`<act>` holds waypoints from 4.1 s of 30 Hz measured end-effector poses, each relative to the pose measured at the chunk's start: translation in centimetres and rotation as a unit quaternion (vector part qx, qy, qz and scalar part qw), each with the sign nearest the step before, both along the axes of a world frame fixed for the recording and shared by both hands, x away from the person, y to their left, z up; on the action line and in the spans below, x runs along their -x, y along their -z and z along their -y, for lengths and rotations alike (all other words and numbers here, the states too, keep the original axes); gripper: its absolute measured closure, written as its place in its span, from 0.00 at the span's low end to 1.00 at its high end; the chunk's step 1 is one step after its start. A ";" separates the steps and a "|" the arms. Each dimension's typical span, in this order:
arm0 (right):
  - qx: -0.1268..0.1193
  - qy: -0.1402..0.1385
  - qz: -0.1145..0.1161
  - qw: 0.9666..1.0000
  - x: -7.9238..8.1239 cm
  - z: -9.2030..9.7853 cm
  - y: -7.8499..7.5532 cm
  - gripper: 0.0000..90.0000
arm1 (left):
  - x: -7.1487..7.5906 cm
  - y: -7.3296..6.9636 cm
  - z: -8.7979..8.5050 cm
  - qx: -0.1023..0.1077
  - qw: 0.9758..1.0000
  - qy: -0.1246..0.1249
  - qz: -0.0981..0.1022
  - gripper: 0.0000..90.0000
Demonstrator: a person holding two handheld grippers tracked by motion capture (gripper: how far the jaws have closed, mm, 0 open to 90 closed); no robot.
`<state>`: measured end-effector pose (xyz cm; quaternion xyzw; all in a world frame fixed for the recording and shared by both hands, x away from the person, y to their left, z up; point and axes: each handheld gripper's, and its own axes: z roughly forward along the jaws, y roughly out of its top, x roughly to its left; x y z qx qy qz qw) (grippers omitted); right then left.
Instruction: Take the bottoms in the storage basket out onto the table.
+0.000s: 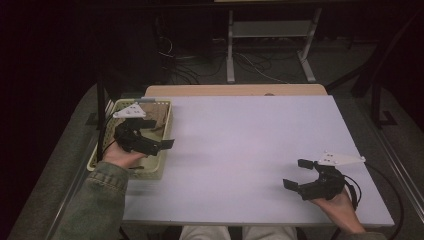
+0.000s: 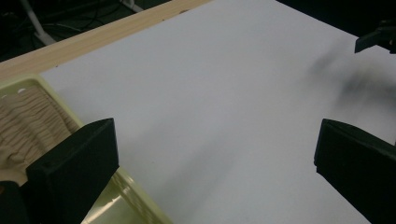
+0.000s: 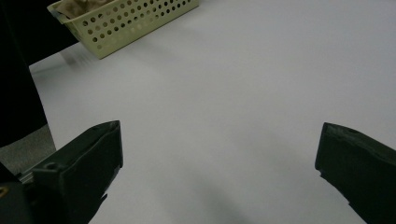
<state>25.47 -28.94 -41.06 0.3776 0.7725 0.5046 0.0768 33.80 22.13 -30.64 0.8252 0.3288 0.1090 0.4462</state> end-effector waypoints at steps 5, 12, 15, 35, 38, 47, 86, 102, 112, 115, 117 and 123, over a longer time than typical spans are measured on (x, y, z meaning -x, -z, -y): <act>0.000 -0.001 -0.002 1.000 0.0 0.0 0.0 0.01 | -0.7 -0.2 -0.7 0.000 1.000 -0.006 -0.011 0.00; 0.002 -0.001 0.001 1.000 0.0 0.1 0.0 0.01 | -1.5 -0.3 -1.7 -0.014 1.000 -0.019 -0.016 0.00; 0.000 0.001 0.001 1.000 0.0 0.1 0.0 0.01 | -1.8 -0.4 -2.2 -0.014 0.999 -0.026 -0.018 0.00; -0.002 0.006 0.002 1.000 0.0 0.3 0.0 0.01 | -4.3 -0.8 -4.6 -0.020 0.997 -0.071 -0.020 0.00; 0.001 0.007 0.001 1.000 0.0 0.3 0.0 0.01 | -4.7 -0.8 -5.0 -0.026 0.996 -0.079 -0.021 0.00; -0.004 0.017 0.002 1.000 0.0 0.6 0.0 0.01 | -5.7 -0.5 -5.7 -0.046 0.995 -0.088 -0.023 0.00; 0.003 0.027 -0.006 1.000 -0.2 0.8 0.2 0.01 | -8.9 2.5 -9.1 -0.105 0.980 -0.164 -0.040 0.00; 0.007 0.021 -0.006 1.000 -0.3 0.6 0.3 0.01 | -10.2 5.5 -9.9 -0.149 0.970 -0.177 -0.077 0.00; 0.007 0.012 -0.008 1.000 -0.3 0.5 0.3 0.01 | -10.9 7.1 -9.9 -0.180 0.959 -0.191 -0.109 0.00; 0.006 0.008 -0.008 1.000 -0.2 0.4 0.3 0.01 | -11.1 7.6 -10.0 -0.192 0.954 -0.199 -0.118 0.00; 0.005 0.008 -0.008 1.000 -0.2 0.4 0.3 0.01 | -11.3 7.7 -9.9 -0.199 0.951 -0.203 -0.120 0.00; 0.002 0.004 -0.007 1.000 -0.2 0.4 0.3 0.01 | -11.5 8.4 -9.7 -0.232 0.939 -0.222 -0.125 0.00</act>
